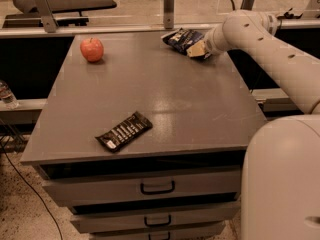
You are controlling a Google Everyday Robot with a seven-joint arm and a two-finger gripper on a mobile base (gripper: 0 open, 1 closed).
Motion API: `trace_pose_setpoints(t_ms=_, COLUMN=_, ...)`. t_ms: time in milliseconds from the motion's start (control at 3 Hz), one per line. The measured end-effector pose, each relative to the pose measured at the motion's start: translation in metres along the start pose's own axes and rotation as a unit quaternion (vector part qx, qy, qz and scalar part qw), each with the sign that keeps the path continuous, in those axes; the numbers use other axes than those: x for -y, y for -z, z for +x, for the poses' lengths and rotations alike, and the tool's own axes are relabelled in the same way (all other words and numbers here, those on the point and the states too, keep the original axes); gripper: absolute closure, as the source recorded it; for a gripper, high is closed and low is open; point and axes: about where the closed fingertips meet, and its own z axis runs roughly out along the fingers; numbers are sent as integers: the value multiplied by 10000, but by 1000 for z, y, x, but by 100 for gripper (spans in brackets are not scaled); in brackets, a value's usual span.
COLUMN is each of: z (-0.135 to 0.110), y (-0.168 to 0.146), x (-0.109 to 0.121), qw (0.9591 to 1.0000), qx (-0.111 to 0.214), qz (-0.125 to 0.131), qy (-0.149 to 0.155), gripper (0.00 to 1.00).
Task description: Pick blue chip bag
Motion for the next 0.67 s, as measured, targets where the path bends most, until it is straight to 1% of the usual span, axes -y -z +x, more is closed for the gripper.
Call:
trace_pose_setpoints(t_ms=333, z=-18, y=13, x=-2, qw=9997, qx=190, qz=-26, qy=143, gripper=64)
trace_pose_setpoints(t_ms=667, z=-45, y=28, x=-15, qw=9977, qx=509, qz=-225, qy=388, gripper=86)
